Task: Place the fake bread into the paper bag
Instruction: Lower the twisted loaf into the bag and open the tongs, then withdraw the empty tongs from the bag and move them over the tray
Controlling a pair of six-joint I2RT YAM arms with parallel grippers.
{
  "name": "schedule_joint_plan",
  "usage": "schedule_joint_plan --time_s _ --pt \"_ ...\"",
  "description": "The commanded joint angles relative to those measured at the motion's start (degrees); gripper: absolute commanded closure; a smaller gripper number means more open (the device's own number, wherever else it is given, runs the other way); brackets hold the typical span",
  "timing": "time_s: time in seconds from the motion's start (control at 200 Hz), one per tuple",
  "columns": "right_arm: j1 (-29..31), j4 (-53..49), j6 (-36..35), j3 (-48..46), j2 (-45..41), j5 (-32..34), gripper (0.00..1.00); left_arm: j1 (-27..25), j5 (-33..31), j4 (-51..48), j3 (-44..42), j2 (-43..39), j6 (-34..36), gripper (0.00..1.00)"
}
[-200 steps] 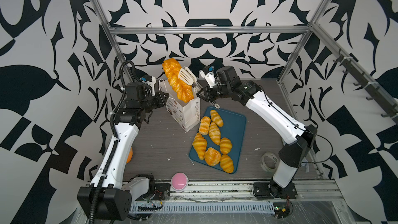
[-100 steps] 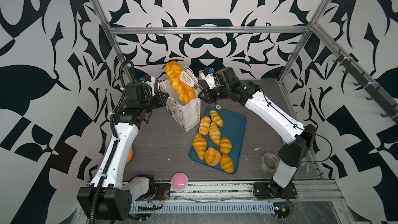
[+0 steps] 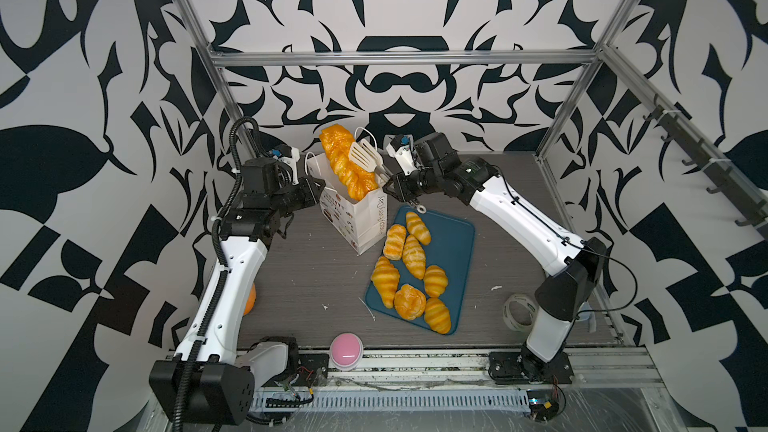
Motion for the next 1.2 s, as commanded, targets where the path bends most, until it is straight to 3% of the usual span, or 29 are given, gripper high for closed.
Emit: schedule_joint_plan --time_s 0.0,0.37,1.085,1.195 --pt "0.4 2.5 -0.5 0.0 -1.1 -0.8 0.67 0.3 0.5 0.7 -0.9 -1.2 -0.3 0.87" --pt "0.9 2.4 -0.3 -0.6 -2.7 -1.2 0.56 0.4 0.7 0.7 -1.0 -1.1 -0.5 0.87" --pt "1.7 1.6 1.0 1.8 -10.1 -1.5 0.55 0.4 1.3 0.8 -0.9 -1.0 -0.5 0.87" --pt "1.9 1.4 1.2 1.4 -11.8 -1.2 0.55 0.4 1.9 1.0 -0.9 -1.2 -0.6 0.78"
